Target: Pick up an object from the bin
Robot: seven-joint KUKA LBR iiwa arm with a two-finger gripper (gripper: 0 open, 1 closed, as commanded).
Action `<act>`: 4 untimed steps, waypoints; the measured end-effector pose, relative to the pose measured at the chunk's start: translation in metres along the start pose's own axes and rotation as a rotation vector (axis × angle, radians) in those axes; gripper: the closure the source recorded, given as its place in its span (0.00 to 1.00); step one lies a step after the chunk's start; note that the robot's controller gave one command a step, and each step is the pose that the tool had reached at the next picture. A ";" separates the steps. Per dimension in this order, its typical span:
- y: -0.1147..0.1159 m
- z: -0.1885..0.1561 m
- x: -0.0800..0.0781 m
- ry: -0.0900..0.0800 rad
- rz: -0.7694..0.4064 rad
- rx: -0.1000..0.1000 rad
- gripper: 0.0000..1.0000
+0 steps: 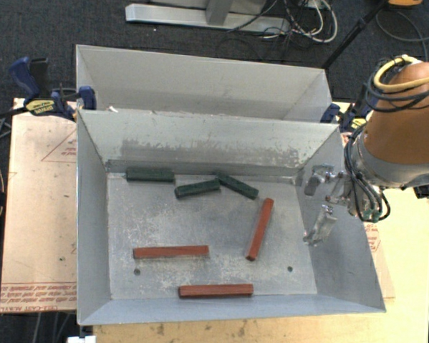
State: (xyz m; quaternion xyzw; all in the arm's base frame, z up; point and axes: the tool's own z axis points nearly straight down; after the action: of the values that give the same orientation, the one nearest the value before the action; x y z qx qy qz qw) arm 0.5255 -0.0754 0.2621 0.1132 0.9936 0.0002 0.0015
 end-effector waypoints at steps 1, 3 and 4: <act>0.021 0.038 -0.025 -0.010 -0.042 0.000 0.00; 0.038 0.147 -0.052 0.003 -0.173 -0.001 0.00; 0.035 0.188 -0.057 -0.001 -0.403 -0.001 0.00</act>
Offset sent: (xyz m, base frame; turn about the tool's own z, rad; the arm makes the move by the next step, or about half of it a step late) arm 0.0650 0.0286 -0.1196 0.0030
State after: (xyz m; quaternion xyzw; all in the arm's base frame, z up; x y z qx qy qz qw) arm 0.5890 -0.0543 0.0748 -0.0880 0.9961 0.0002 0.0019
